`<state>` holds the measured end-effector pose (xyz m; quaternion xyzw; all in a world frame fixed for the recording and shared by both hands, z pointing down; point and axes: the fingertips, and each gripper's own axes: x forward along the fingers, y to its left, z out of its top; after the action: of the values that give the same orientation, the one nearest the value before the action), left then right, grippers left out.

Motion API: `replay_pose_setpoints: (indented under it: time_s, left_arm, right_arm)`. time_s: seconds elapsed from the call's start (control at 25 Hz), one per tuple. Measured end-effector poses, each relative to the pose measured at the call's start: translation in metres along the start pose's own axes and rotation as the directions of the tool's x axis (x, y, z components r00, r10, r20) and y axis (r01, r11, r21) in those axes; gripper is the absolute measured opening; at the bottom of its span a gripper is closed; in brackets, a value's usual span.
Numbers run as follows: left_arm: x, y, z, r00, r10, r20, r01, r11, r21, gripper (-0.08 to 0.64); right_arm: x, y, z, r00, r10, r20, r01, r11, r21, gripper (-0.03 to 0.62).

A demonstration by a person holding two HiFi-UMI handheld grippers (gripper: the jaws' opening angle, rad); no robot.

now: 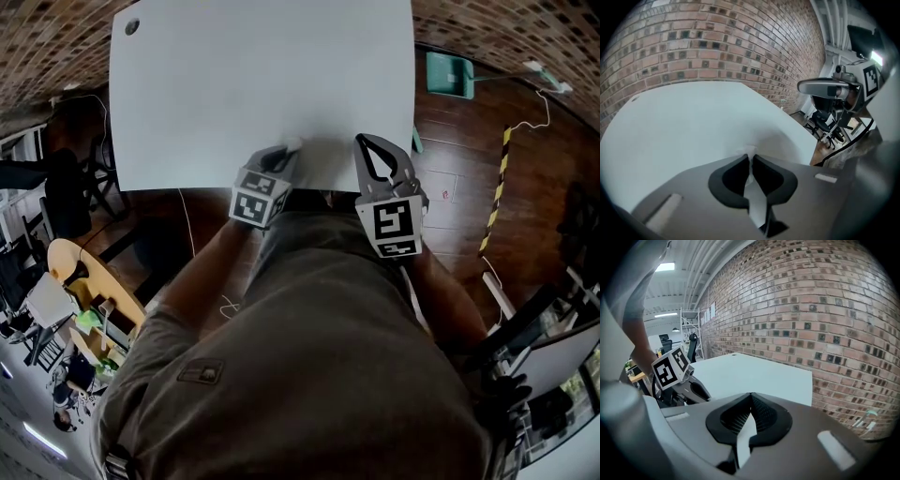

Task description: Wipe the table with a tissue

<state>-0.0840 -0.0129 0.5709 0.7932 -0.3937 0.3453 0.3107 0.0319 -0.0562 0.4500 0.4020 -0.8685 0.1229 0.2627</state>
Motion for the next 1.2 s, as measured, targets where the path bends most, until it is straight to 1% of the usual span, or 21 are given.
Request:
replay_pose_setpoints:
  time_s: [0.24, 0.44, 0.52, 0.64, 0.76, 0.84, 1.0, 1.08, 1.2]
  left_arm:
    - [-0.018, 0.028, -0.013, 0.998, 0.056, 0.015, -0.055, 0.997, -0.047, 0.025]
    - [-0.031, 0.055, -0.024, 0.994, 0.110, 0.022, -0.107, 0.990, -0.094, 0.026]
    - [-0.036, 0.068, -0.029, 0.990, 0.141, 0.026, -0.137, 0.983, -0.122, 0.025]
    - [-0.045, 0.086, -0.036, 0.982, 0.188, 0.033, -0.178, 0.966, -0.187, 0.025]
    - [-0.050, 0.098, -0.037, 0.973, 0.229, 0.037, -0.216, 0.952, -0.214, 0.026]
    - [-0.049, 0.099, -0.037, 0.969, 0.245, 0.030, -0.234, 0.948, -0.216, 0.025]
    - [-0.048, 0.097, -0.033, 0.957, 0.289, 0.017, -0.281, 0.942, -0.186, 0.025]
    - [-0.044, 0.091, -0.028, 0.960, 0.279, 0.016, -0.272, 0.947, -0.173, 0.025]
    - [-0.034, 0.077, -0.018, 0.970, 0.244, 0.017, -0.239, 0.960, -0.148, 0.026]
  right_arm:
    - [0.011, 0.019, 0.008, 0.999, 0.033, 0.001, -0.033, 0.999, -0.019, 0.014]
    - [0.019, 0.032, 0.012, 0.999, 0.046, -0.002, -0.046, 0.998, -0.029, 0.014]
    - [0.021, 0.035, 0.012, 0.999, 0.048, -0.001, -0.048, 0.998, -0.029, 0.014]
    - [0.021, 0.040, 0.013, 0.999, 0.046, -0.001, -0.046, 0.998, -0.033, 0.014]
    - [0.020, 0.040, 0.013, 0.999, 0.039, -0.001, -0.039, 0.999, -0.033, 0.015]
    - [0.017, 0.037, 0.013, 0.999, 0.032, 0.000, -0.032, 0.999, -0.029, 0.014]
    - [0.012, 0.029, 0.010, 1.000, 0.014, 0.004, -0.014, 1.000, -0.018, 0.014]
    - [0.008, 0.022, 0.009, 1.000, 0.003, 0.005, -0.003, 1.000, -0.012, 0.014]
    - [0.003, 0.012, 0.006, 1.000, -0.016, 0.006, 0.016, 1.000, -0.001, 0.014]
